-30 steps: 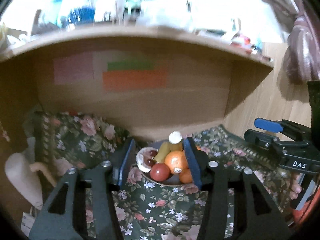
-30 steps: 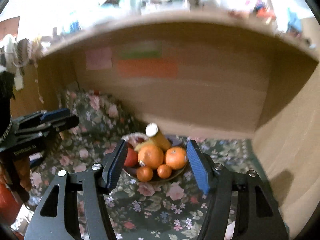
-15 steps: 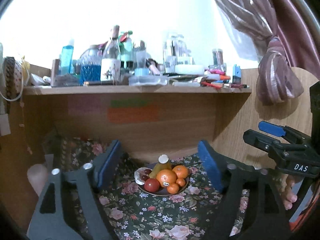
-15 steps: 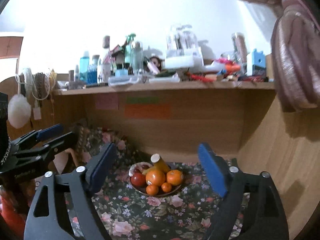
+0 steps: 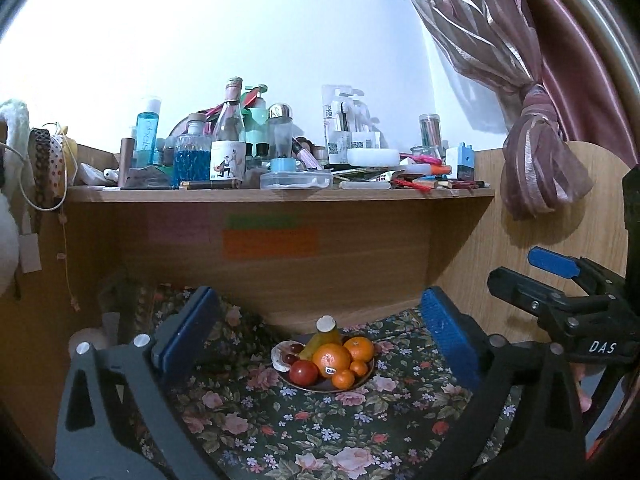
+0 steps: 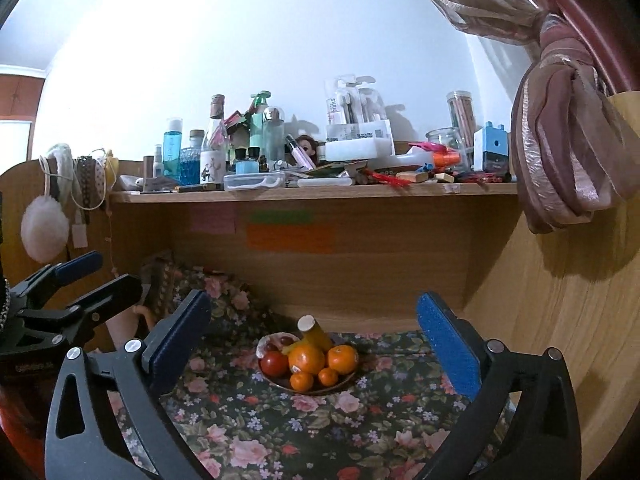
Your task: Organize fruits
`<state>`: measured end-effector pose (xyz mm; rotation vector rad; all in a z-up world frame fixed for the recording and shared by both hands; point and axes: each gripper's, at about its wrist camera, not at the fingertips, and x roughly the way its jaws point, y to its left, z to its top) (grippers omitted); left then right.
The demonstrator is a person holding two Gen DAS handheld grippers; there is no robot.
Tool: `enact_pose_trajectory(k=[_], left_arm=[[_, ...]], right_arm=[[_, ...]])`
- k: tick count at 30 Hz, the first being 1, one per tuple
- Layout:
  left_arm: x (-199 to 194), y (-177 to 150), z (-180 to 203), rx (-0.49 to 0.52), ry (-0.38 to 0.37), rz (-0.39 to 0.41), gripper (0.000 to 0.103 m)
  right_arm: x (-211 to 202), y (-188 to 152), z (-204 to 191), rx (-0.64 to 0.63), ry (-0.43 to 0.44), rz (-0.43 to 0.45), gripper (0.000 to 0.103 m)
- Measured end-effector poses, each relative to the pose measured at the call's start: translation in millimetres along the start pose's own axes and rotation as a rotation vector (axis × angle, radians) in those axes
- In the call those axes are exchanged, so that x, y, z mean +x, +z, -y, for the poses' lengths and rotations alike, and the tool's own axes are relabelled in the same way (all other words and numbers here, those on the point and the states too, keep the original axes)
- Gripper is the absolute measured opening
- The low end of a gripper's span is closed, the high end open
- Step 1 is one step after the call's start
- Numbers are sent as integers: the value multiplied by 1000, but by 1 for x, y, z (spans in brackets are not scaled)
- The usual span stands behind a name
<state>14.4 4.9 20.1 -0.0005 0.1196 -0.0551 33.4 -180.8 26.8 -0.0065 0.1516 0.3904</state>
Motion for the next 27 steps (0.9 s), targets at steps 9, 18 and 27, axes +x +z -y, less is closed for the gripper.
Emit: enact_pose_trajectory(k=[9,18,27], left_arm=[[3,-1,-2,-16,-8,-8,103],[4,-1,-2,-17,-8,-9,103],[5,-2,-1,-20,-7,-5,103]], right_arm=[[1,-3,-3,-9,-8,-11,103],[4,-4,-2,3,-11,-20,103],[3,-4,-4,1,-12,-17,103]])
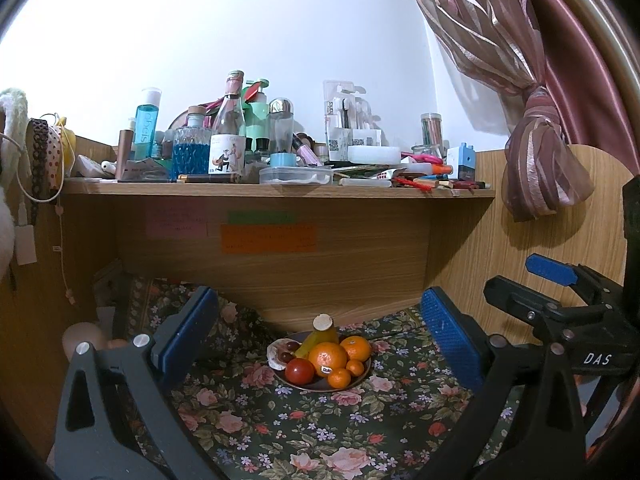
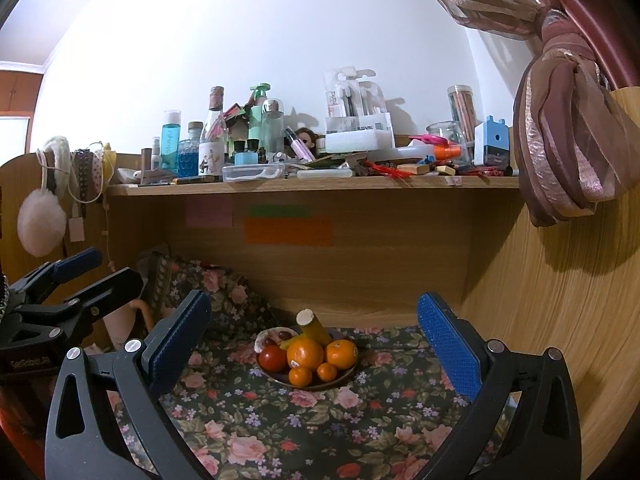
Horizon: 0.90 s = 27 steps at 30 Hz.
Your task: Organize fruits
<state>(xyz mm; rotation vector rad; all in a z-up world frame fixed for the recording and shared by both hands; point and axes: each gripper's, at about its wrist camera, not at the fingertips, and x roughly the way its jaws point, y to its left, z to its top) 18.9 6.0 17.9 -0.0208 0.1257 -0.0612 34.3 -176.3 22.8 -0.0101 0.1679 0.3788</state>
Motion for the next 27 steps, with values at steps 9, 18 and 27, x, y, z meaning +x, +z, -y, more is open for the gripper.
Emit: enact_pose_trajectory(k=[9,18,27], left_arm=[[0,-1,2,1,-1,0,103],[1,-1,2,-16,-5,-9,103],[1,-1,4,-14,-4,-10,103]], right_arm=[[-1,1,4,-2,7,3,103],[-2,1,4,-7,11,3,103],[-2,1,3,-8,9,4,103]])
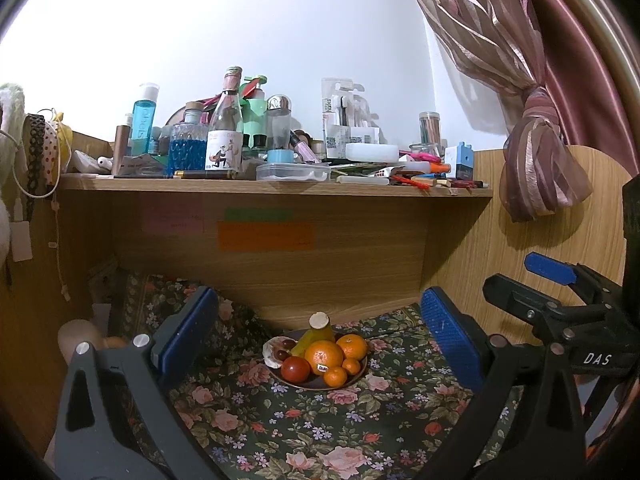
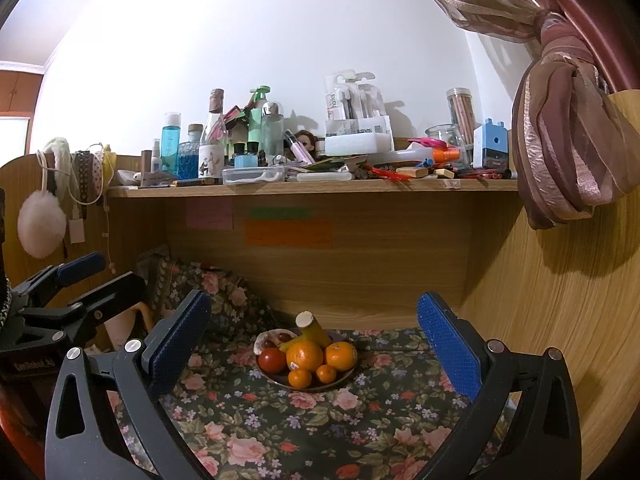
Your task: Organize fruits
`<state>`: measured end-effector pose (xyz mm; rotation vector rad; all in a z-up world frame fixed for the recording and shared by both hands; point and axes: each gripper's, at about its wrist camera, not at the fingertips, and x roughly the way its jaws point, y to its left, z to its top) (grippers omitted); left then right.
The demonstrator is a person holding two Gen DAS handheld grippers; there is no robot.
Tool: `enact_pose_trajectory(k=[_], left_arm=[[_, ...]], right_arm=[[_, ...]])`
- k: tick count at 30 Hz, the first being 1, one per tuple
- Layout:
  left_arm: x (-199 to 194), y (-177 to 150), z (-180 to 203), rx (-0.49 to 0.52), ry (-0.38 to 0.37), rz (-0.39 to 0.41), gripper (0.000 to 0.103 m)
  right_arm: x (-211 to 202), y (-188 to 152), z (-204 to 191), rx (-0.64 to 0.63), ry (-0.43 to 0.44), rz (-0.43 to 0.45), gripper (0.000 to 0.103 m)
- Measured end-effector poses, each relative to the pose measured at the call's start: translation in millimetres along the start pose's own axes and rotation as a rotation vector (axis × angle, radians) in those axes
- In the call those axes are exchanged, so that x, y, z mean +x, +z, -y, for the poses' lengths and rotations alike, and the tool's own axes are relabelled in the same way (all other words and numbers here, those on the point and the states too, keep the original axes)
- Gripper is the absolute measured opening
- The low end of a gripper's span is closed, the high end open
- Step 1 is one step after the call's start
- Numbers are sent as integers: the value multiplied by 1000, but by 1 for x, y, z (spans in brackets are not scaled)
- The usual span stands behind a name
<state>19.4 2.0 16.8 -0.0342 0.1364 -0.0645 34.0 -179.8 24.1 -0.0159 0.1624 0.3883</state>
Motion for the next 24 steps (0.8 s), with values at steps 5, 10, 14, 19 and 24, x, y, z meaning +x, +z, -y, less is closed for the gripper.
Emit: enact_pose_trajectory(k=[5,10,14,19,24], left_arm=[[1,0,-1,-3,1,-4,103],[3,0,-3,-6,-11,-13,103],[3,0,-3,-6,-11,-13,103],[4,0,-5,-3,-12,-13,103],[7,-1,-8,-2,-23,-19,103]], right_arm=[[0,0,0,2,1,3,103],[1,0,1,3,2,6,103],[1,1,2,3,4,10,103],[1,2,2,-4,7,8,103],[4,2,3,-3,9,2,103]])
